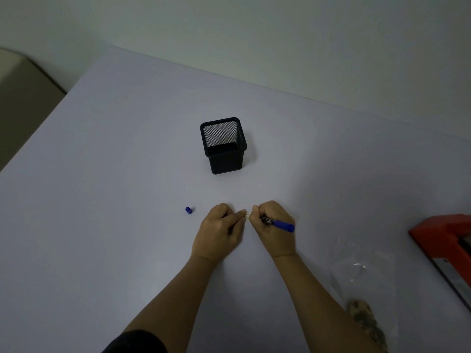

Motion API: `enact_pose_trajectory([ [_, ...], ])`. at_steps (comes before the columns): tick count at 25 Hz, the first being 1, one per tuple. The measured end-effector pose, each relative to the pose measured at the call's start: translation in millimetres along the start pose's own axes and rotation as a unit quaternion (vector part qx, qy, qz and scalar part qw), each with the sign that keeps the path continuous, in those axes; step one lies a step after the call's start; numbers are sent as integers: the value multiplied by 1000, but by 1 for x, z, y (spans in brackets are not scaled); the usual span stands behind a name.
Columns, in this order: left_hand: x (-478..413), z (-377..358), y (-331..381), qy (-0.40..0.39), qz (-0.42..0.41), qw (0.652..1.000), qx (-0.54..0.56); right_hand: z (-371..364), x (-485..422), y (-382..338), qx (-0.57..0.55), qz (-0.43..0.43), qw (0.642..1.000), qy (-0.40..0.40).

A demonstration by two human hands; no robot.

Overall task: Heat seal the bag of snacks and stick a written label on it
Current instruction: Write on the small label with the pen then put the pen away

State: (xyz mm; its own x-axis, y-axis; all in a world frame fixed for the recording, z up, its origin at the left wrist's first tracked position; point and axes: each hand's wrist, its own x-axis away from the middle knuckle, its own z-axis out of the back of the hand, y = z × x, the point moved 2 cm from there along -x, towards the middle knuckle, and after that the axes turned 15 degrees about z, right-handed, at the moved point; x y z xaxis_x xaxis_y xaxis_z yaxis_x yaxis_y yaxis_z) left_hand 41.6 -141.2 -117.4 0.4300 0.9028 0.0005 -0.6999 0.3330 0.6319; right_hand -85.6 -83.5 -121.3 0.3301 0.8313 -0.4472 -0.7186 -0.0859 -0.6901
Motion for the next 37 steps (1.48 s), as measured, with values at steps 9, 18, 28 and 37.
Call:
enact_pose_trajectory([
  [9,1,0,-1,2,-2,1000,-2,0,1,-3,8,7,1000,-2],
  [18,1,0,0,-6,3,1000,3,0,1,0,12,1,1000,15],
  [28,-3,4,3,-18,10,999,26,21,-6,-6,-97,-173,960,197],
  [37,-1,9,5,-63,1,998,18,60,13,-39,-193,-336,894,225],
])
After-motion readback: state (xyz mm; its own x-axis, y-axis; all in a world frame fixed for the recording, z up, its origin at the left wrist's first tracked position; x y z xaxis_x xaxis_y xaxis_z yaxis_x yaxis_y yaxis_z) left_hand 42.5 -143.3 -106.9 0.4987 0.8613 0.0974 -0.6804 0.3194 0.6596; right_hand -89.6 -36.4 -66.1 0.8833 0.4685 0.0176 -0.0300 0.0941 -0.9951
